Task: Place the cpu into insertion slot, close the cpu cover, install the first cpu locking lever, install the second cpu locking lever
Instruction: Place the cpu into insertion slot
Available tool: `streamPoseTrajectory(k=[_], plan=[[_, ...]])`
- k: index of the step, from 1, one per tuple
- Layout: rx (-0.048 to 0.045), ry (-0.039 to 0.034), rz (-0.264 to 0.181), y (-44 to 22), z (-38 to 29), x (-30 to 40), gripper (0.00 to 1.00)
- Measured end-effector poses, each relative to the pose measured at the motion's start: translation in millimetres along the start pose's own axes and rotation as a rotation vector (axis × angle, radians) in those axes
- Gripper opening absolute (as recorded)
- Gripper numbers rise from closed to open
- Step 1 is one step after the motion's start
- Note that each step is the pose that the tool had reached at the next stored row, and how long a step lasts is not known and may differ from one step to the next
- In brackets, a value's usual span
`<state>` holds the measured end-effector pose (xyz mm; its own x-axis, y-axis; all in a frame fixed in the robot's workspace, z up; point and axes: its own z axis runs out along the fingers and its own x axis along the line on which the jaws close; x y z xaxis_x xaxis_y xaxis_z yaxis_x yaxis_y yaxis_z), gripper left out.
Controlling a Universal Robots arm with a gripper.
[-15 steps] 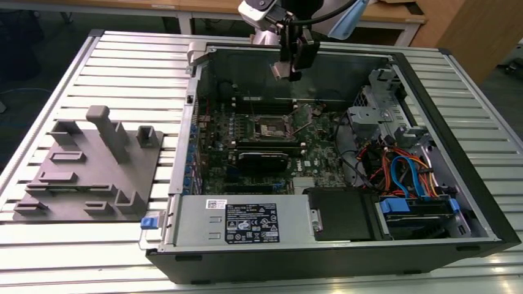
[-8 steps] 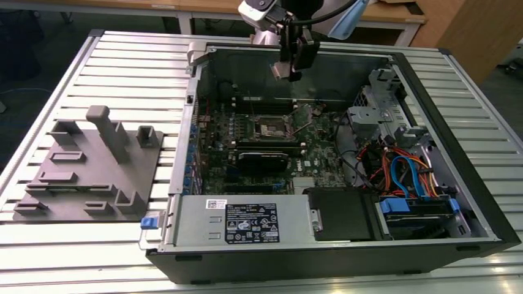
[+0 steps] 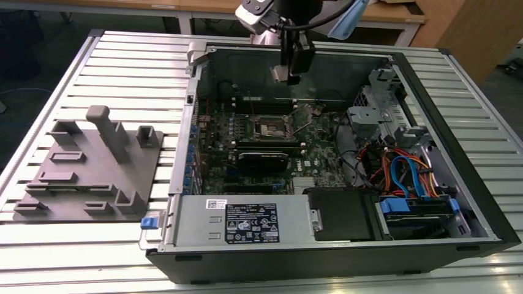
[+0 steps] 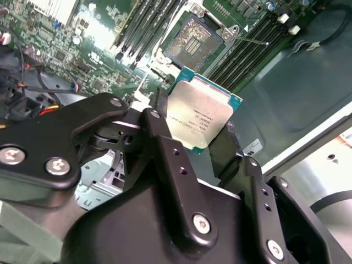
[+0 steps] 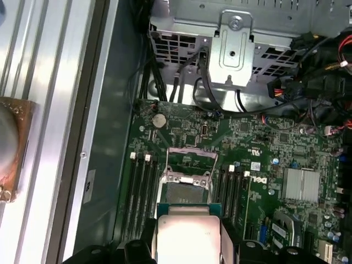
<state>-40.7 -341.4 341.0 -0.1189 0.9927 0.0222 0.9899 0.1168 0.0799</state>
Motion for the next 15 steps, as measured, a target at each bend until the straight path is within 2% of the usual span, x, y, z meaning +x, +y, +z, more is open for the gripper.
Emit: streamPoseTrajectory(k=[9, 15], plan=[[0.0006, -0.0012, 0.014, -1.0, 13.3, 0.1, 0.54], [0.0007, -0.0015, 0.016, -1.1, 13.9, 0.1, 0.54]])
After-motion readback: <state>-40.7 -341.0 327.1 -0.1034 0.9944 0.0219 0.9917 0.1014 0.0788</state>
